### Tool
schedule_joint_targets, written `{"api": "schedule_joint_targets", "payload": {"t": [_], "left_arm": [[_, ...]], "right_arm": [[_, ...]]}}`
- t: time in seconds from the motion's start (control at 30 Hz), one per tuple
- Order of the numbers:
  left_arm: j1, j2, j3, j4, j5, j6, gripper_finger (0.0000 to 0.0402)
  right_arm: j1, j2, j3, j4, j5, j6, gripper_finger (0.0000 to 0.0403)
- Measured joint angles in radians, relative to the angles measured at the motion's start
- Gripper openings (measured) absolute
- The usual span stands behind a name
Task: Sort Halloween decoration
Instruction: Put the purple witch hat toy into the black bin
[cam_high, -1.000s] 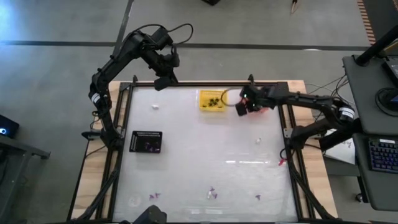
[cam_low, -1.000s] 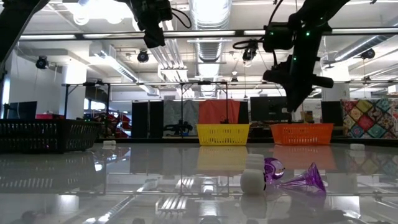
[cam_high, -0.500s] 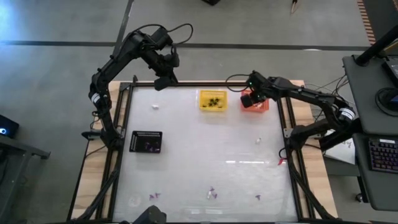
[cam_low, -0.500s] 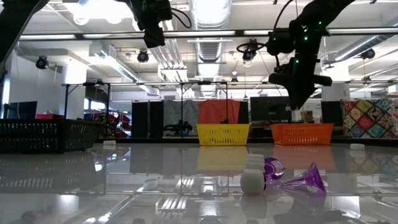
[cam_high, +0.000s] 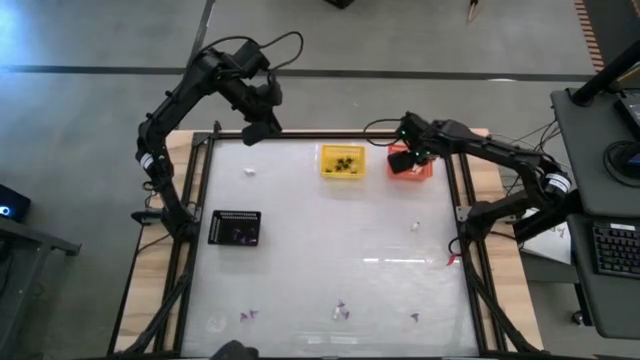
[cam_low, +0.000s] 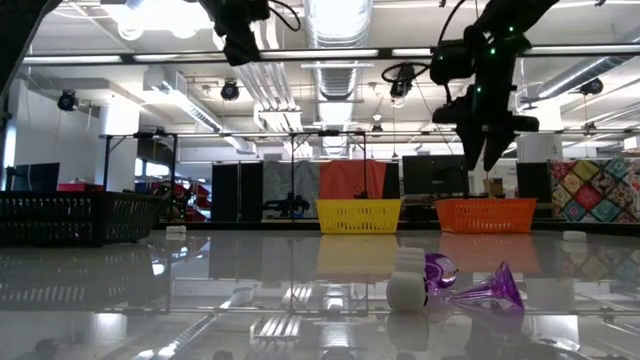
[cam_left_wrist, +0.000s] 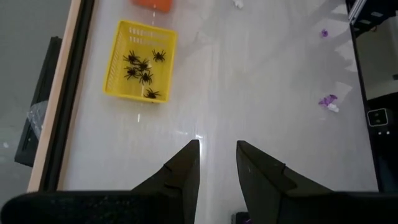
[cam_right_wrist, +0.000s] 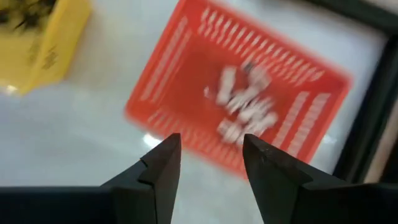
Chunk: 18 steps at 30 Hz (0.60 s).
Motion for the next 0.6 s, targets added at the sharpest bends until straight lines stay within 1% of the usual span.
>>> {"api": "schedule_joint_targets", "payload": {"t": [0.13,0.23,0.43,0.6], "left_arm": [[0.0,-0.038,-0.003,-0.001,-0.012,-0.039,0.0088],[-0.001,-0.068,-0.015,0.0,-0.024,-0.051,0.0087],[-0.002,-0.152,-0.088,0.0,-0.025,-0.064,0.0087],[-0.002,-0.24,-0.228,0.001,-0.024,-0.064,0.0087]], "right_arm": [[0.038,-0.001,0.057,-0.099,-0.115,0.043,0.0164],[0.091,-0.002,0.093,-0.17,-0.162,0.073,0.0159],[0.254,-0.004,0.119,-0.277,-0.169,0.192,0.0153],[0.451,-0.005,0.097,-0.302,-0.193,0.4,0.0154]]}}
